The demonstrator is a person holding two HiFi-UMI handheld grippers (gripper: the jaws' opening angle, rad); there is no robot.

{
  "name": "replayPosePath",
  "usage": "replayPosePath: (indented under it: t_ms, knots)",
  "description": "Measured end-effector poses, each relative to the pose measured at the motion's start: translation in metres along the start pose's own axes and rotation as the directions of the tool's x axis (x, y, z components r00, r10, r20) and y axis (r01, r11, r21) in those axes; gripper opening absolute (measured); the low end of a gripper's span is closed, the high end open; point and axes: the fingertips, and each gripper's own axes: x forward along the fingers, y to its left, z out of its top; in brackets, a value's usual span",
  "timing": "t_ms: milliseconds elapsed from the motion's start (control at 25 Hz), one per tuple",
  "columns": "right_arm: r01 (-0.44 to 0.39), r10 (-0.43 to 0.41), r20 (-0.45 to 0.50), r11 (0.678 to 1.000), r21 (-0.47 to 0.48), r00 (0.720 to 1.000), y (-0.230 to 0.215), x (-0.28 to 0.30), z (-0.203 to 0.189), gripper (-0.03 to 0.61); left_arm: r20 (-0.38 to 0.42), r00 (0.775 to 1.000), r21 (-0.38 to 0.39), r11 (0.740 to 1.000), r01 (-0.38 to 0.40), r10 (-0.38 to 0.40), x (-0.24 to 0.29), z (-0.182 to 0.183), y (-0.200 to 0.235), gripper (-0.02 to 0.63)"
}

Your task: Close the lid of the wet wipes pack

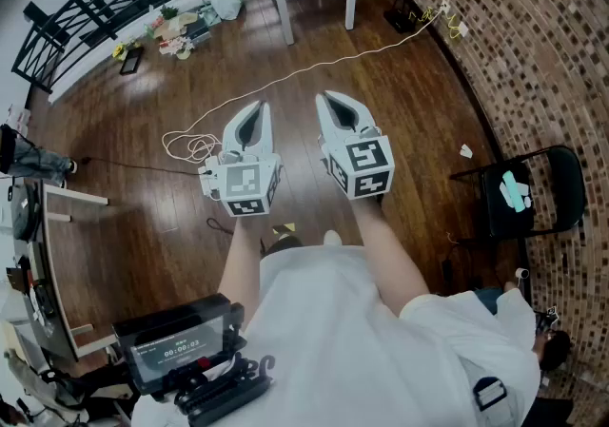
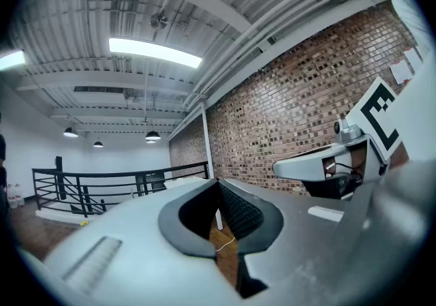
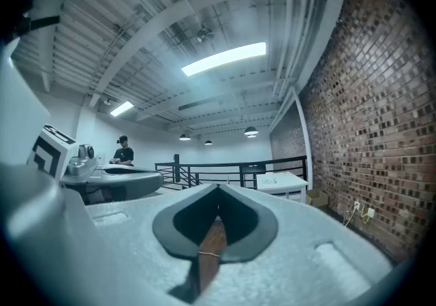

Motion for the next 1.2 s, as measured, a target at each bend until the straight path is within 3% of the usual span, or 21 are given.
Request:
replayPosePath:
  t_ms: [320, 600, 840, 960, 1200]
  knots:
    - [-0.017, 0.017, -0.045, 1.0, 0.017, 0.999, -0.002, 0.011, -0.023, -0.008, -0.038, 0.999, -0.035, 0.999, -0.008, 0.007, 0.008, -0.026, -0.003, 0.017]
    - [0.002, -0.003, -0.107, 1.0, -0.005, 0.994, -0.023, 0.068, -0.048, -0.008, -0.051, 0.998, -0.087, 0.996, 0.018, -0.023, 0.068, -0.06, 0.024, 0.017]
    - [-0.024, 0.02, -0.083, 0.999, -0.042, 0.996, -0.033, 0.173, -0.029, -0.008, -0.017, 0.999, -0.1, 0.994, 0.034, -0.036, 0.146, -0.062, 0.087, 0.017]
    - [-0.028, 0.025, -0.054, 0.998, -0.053, 0.998, -0.026, 0.231, -0.012, -0.008, 0.03, 1.0, -0.082, 0.997, -0.005, 0.007, 0.178, -0.056, 0.14, 0.017]
    - [0.0, -0.003, -0.031, 0.995, -0.102, 1.0, -0.021, 0.288, -0.012, -0.008, 0.042, 0.999, -0.111, 0.993, -0.029, 0.033, 0.214, -0.069, 0.199, 0.017]
